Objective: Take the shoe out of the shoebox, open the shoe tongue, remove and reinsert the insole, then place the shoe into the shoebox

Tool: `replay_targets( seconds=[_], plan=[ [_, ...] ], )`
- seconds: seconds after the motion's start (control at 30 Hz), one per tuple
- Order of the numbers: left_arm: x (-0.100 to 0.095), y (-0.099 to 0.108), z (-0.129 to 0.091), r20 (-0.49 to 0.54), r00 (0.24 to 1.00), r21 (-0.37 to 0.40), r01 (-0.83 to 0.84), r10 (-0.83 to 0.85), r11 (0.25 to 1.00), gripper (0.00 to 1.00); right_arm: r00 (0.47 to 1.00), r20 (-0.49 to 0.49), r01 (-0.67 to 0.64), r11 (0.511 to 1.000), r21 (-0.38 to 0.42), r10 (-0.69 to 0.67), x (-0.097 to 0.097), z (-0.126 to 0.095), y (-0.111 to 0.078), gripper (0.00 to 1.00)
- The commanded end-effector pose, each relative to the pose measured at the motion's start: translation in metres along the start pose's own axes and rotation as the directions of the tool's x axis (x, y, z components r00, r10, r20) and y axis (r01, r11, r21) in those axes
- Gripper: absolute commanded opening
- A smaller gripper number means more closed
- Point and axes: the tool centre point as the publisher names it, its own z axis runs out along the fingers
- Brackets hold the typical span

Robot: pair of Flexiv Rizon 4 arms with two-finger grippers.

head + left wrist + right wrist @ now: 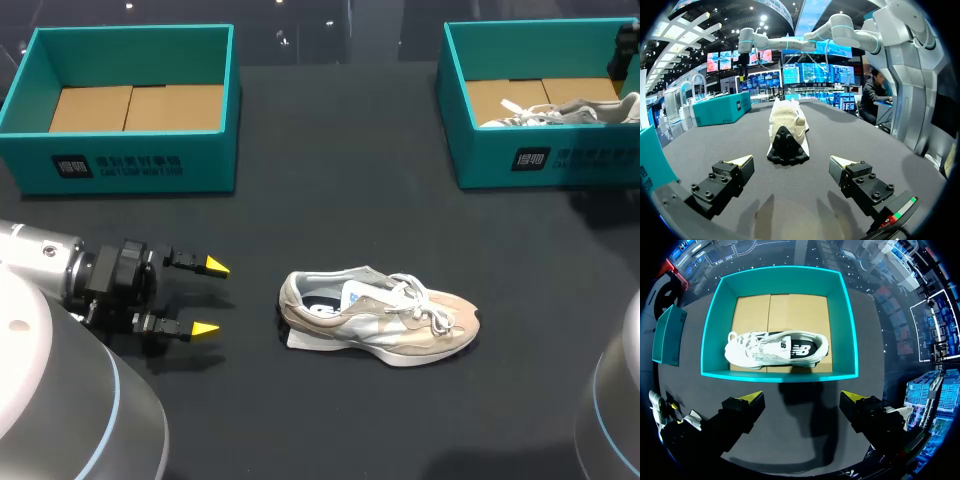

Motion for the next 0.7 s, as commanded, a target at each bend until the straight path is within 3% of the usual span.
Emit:
replay_targets(
  seconds=[0.03,0.7],
  plan=[
    [0.002,-0.001,0.006,0.023,0.999,-0.003,0.027,-0.027,1.000,1.00,1.000,0.002,-0.001,1.000,-0.001,0.001,0.000,0.000,-0.001,1.00],
    [-0.020,0.011,0.043,0.030,0.997,-0.004,0.072,-0.072,0.997,1.00,1.000,0.002,-0.001,1.000,-0.001,0.001,0.000,0.000,-0.001,1.00]
  ],
)
